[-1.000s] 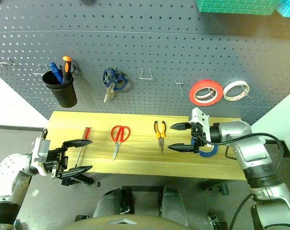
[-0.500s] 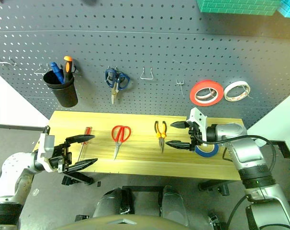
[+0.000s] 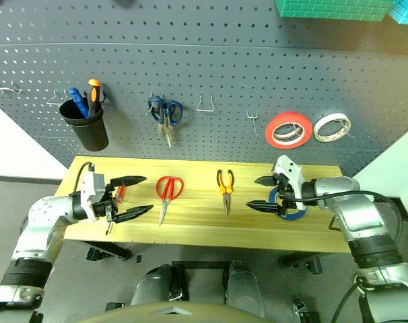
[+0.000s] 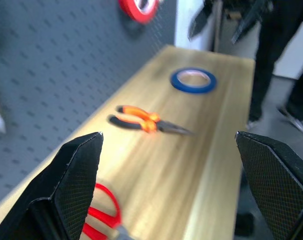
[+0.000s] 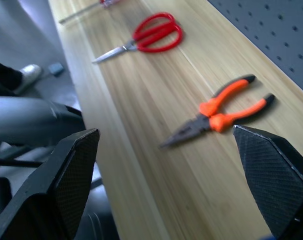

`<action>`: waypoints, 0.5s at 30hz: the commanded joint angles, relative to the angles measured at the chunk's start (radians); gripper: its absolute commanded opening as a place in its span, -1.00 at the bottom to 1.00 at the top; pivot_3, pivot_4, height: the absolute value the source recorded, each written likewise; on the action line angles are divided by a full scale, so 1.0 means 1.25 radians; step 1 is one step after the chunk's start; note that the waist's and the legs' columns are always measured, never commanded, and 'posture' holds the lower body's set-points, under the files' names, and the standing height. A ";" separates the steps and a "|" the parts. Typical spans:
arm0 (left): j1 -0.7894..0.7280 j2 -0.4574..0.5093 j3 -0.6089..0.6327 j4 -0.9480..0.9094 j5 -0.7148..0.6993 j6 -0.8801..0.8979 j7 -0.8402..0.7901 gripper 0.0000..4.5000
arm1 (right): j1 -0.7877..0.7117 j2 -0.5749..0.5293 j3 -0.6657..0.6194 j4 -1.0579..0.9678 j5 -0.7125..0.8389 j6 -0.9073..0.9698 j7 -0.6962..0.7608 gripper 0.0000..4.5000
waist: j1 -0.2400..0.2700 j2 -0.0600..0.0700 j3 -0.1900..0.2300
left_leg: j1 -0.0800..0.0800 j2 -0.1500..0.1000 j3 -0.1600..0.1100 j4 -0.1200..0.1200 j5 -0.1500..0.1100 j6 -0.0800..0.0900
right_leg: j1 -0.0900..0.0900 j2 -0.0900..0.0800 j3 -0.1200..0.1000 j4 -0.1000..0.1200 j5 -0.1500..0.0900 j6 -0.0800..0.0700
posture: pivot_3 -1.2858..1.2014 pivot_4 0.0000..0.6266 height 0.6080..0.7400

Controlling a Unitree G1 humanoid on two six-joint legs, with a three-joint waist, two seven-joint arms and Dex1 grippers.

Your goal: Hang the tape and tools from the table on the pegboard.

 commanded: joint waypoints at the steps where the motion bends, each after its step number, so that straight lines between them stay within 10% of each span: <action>1: -0.035 0.001 -0.015 0.017 0.000 -0.010 -0.031 0.97 | 0.014 -0.018 -0.007 -0.003 -0.038 -0.009 -0.036 1.00 | 0.000 -0.001 0.005 | 0.000 0.000 0.000 0.000 -0.001 -0.001 | -0.002 -0.001 0.000 0.000 -0.001 -0.002 | -0.06 -0.42 0.84; 15: -0.141 -0.014 -0.077 0.048 0.033 0.033 -0.060 0.97 | 0.054 -0.031 -0.026 -0.041 -0.098 0.100 -0.167 1.00 | -0.009 0.001 0.125 | -0.001 0.000 0.000 0.001 0.003 0.003 | -0.002 -0.004 0.003 0.003 0.000 -0.004 | -0.10 0.24 0.84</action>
